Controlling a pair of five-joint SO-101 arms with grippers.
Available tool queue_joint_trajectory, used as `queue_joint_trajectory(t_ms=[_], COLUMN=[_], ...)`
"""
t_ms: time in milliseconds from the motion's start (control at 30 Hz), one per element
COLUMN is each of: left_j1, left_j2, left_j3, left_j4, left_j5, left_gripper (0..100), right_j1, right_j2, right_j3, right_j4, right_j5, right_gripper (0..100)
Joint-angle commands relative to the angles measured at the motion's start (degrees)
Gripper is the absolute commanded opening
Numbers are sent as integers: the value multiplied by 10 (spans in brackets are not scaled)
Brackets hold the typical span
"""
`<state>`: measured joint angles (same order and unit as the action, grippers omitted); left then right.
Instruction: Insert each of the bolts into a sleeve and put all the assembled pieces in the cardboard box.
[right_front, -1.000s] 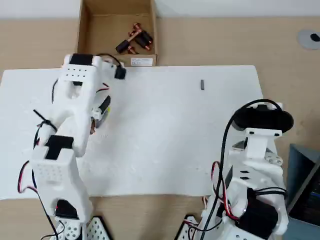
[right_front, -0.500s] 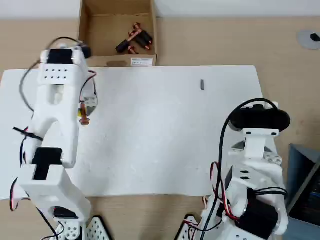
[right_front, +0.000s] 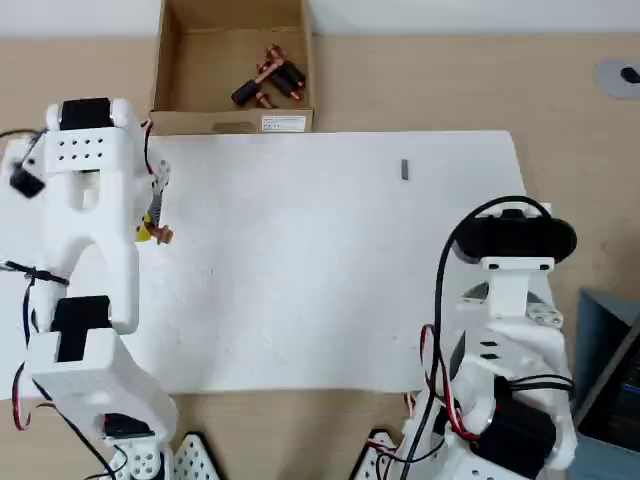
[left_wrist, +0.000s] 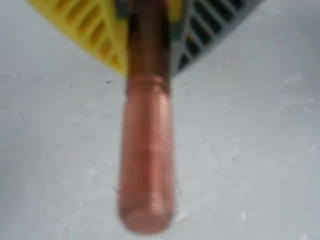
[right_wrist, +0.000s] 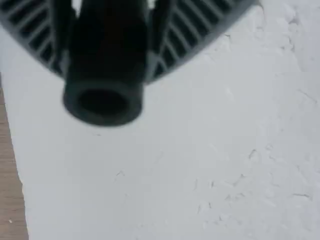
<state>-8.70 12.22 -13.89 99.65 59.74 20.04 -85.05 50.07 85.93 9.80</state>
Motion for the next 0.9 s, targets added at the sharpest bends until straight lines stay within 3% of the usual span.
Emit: queue_joint_trajectory(t_ms=[0, 167, 267, 600, 800, 867], left_j1=[-5, -5, -5, -4, -1, -1], left_j2=[-29, -29, -29, -29, -29, -29], left_j3=[-5, -4, -4, 34, 76, 76], left_j4=[3, -12, -13, -15, -35, -35], left_j5=[122, 266, 302, 306, 302, 302], left_gripper=[7, 9, 9, 18, 219, 247], right_j1=[4, 4, 4, 4, 4, 4], right_j2=[-5, -5, -5, -5, -5, -5], right_j3=[-2, -2, -2, -1, 0, 0], right_j4=[-14, -14, -14, -14, -14, -14], right_j5=[4, 4, 4, 4, 4, 4], right_gripper=[10, 10, 10, 10, 10, 10])
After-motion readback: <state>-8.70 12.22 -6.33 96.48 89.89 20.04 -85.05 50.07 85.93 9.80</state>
